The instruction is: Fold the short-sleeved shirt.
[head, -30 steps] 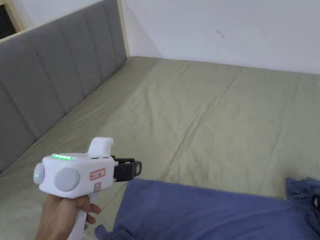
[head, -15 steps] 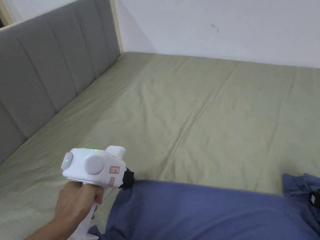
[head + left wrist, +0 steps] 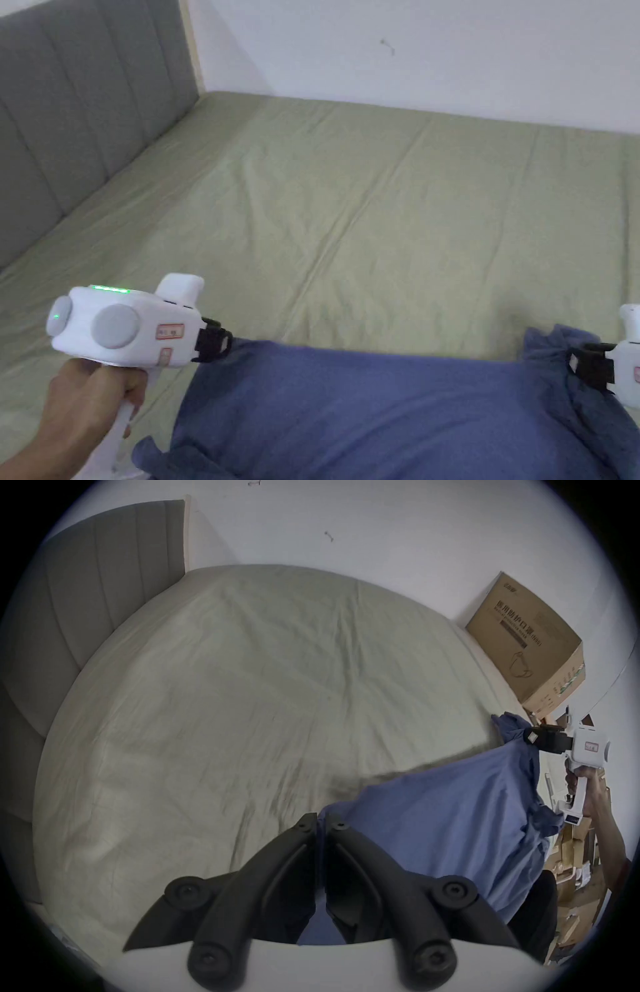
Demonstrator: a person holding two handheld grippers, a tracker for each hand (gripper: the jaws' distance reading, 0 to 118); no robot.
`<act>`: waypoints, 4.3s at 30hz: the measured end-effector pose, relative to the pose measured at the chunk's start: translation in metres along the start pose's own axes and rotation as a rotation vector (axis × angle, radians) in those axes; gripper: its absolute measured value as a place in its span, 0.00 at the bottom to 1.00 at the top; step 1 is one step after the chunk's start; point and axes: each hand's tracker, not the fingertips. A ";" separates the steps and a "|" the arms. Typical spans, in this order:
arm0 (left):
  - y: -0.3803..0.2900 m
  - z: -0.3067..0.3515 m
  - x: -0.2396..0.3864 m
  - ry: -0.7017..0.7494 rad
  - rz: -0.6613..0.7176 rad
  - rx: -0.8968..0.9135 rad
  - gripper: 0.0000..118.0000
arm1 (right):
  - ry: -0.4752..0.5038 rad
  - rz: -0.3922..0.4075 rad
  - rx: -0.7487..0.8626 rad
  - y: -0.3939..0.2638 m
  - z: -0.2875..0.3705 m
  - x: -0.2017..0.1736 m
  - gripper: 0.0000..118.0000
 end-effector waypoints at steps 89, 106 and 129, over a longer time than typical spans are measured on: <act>-0.178 0.161 -0.002 -0.186 0.221 0.131 0.90 | -0.118 0.078 0.757 -0.169 0.332 -0.165 0.00; -0.186 0.061 0.002 -0.309 0.363 -0.127 0.12 | -0.102 0.093 0.651 -0.169 0.309 -0.155 0.00; -0.112 0.061 0.208 -0.312 0.084 -0.072 0.11 | -0.124 0.028 0.658 -0.180 0.321 -0.123 0.00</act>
